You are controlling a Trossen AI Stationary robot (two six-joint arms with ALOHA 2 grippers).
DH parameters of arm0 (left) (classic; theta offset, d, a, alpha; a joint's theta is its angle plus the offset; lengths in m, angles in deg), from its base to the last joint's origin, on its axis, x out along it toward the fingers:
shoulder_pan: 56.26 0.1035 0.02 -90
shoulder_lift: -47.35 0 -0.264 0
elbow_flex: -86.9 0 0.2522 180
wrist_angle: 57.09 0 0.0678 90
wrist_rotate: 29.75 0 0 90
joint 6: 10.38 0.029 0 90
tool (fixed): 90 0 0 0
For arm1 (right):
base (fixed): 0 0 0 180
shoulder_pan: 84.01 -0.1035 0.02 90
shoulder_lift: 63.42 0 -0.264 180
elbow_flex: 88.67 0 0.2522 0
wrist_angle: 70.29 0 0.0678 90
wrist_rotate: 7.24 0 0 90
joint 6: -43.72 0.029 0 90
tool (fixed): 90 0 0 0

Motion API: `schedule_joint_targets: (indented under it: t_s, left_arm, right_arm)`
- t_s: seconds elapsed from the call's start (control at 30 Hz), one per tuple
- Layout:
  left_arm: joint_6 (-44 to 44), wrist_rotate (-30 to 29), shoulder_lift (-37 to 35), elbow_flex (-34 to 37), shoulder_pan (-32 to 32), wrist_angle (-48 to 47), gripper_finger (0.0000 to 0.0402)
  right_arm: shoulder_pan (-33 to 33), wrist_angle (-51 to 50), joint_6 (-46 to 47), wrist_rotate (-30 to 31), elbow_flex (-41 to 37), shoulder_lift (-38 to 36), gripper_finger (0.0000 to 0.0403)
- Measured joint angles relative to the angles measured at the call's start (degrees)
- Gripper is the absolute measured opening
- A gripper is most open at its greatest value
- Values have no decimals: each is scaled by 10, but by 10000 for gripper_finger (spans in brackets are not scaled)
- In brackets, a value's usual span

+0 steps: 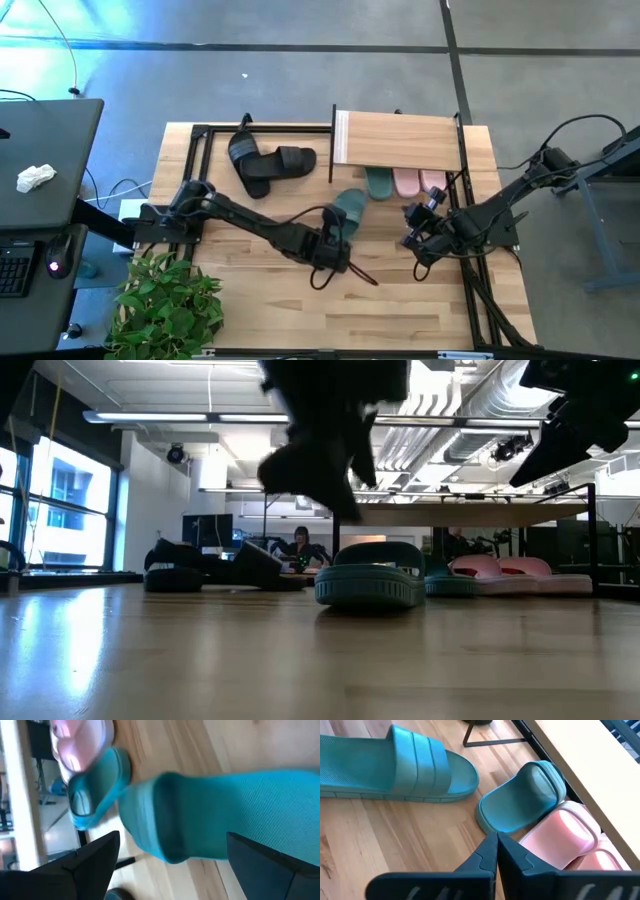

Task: Pick and place slides into the shelf
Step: Put the right green slides under the shelf

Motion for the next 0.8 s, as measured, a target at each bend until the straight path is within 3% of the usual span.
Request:
schedule_joint_targets:
  t_s: [0.17,0.4,0.67,0.8]
  left_arm:
    - [-4,-12,0,59,9,61,346]
    - [-11,-7,16,69,41,84,346]
    - [-19,67,29,68,70,111,347]
    - [-29,76,30,68,74,119,347]
  right_arm:
    - [0,-2,0,10,0,0,0]
    - [0,-3,0,10,0,0,0]
    - [0,-3,0,9,0,0,0]
    - [0,-5,0,13,0,0,0]
